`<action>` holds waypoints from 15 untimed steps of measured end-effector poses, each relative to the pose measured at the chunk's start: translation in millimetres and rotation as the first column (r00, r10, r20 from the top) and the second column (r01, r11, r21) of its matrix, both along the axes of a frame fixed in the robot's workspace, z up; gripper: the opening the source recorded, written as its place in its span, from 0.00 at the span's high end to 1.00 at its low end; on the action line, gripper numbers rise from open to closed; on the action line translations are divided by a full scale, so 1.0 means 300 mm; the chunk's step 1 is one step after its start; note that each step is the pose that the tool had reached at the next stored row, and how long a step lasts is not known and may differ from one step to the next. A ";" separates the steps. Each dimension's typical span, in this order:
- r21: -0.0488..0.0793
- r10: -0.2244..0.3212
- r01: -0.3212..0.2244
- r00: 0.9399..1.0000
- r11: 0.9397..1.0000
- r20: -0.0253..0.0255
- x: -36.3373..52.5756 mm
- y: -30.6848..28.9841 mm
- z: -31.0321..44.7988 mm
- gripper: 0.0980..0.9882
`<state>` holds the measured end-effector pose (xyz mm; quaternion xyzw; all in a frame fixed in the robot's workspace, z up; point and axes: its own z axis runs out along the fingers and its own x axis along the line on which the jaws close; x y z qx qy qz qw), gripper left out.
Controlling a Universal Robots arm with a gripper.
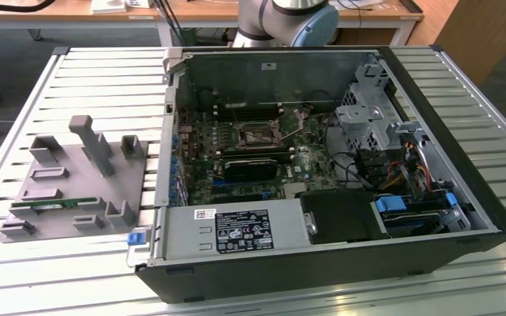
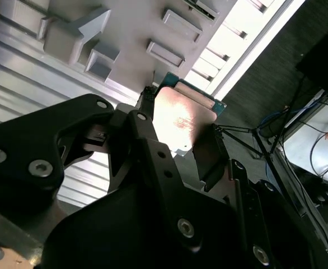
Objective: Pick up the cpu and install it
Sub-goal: 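Pick up the cpu and move it towards the insertion slot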
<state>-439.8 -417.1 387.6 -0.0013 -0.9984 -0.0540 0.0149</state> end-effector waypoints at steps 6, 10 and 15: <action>0.000 0.000 0.000 1.000 1.000 0.000 0.021 0.000 0.018 0.52; 0.000 0.000 0.000 1.000 1.000 0.000 0.060 0.000 0.018 0.52; 0.000 0.000 0.000 1.000 1.000 0.000 0.105 0.000 0.018 0.52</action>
